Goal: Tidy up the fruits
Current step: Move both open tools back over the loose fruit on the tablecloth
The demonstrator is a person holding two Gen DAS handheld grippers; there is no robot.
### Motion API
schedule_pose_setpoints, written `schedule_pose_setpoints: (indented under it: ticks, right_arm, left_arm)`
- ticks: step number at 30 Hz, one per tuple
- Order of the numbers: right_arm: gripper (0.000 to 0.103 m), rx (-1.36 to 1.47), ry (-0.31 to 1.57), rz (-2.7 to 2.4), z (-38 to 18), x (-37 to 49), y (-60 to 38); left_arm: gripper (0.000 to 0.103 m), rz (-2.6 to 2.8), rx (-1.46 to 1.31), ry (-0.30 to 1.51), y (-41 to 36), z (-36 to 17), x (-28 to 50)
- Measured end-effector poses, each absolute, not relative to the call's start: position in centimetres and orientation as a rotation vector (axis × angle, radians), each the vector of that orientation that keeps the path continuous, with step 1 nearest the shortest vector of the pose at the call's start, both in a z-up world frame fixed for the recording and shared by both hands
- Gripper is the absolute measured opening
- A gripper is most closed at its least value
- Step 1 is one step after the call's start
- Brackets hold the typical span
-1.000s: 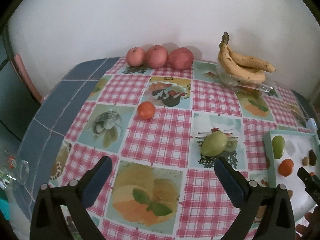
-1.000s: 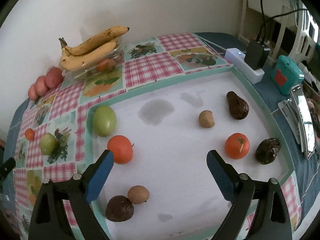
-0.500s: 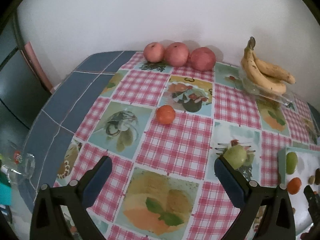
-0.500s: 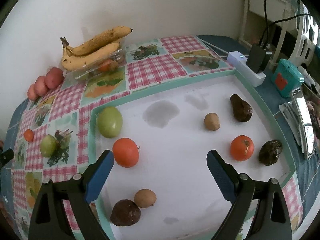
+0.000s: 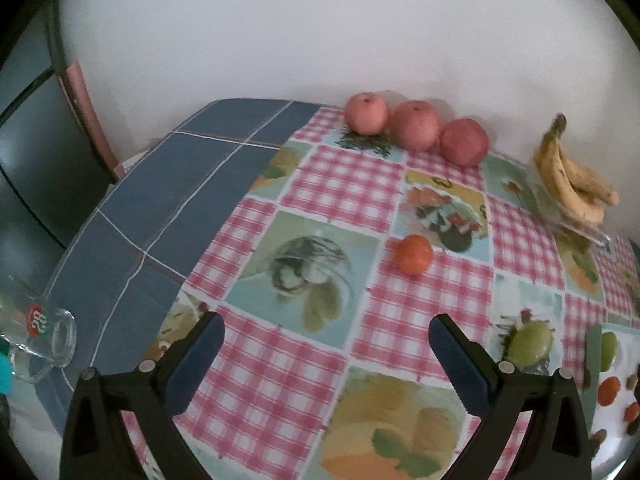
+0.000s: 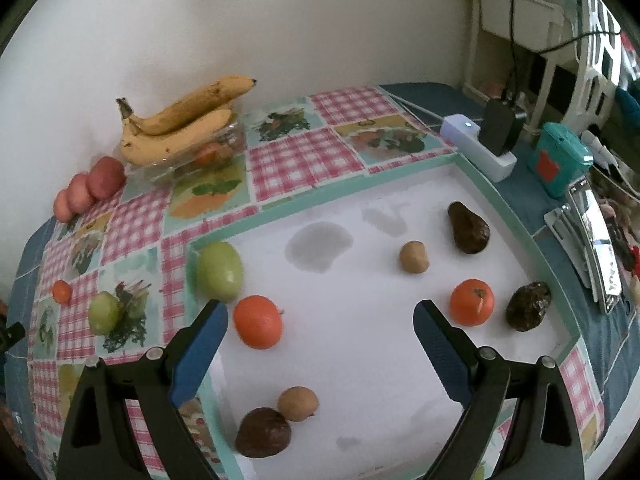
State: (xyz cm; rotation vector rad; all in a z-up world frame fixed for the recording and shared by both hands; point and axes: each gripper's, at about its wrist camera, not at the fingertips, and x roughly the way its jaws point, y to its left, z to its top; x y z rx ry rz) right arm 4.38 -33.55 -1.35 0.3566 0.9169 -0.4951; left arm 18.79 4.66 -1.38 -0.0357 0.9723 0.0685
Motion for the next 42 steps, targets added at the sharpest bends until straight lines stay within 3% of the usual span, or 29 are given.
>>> schedule_pose_setpoints:
  ticks: [7,23,32,36,42]
  right_arm:
    - [0.094,0.332,0.911,-0.411,-0.3,6.3,-30.5]
    - [0.094,0.348,0.965,-0.215,-0.9,13.7,-22.9]
    - [0.094,0.33,0.976,-0.167,-2.0,16.9,-20.7]
    - [0.094,0.313,1.008,-0.173,-3.2,18.0,-20.1]
    - [0.094,0.265,1.076,-0.179,-5.7,19.3,-19.1]
  left_arm:
    - [0.103,0.091,-0.265,0.985,8.7,-2.2,19.4]
    - [0.103,-0.007,-0.35,0.92,9.2,-1.5,22.0]
    - [0.102,-0.105,-0.279,0.95,6.1,-2.6,24.5]
    - [0.093,-0.101,-0.241,0.979,5.0,-4.0,26.0]
    - [0.093,-0.114,-0.187,1.038,3.5,-6.5,27.7]
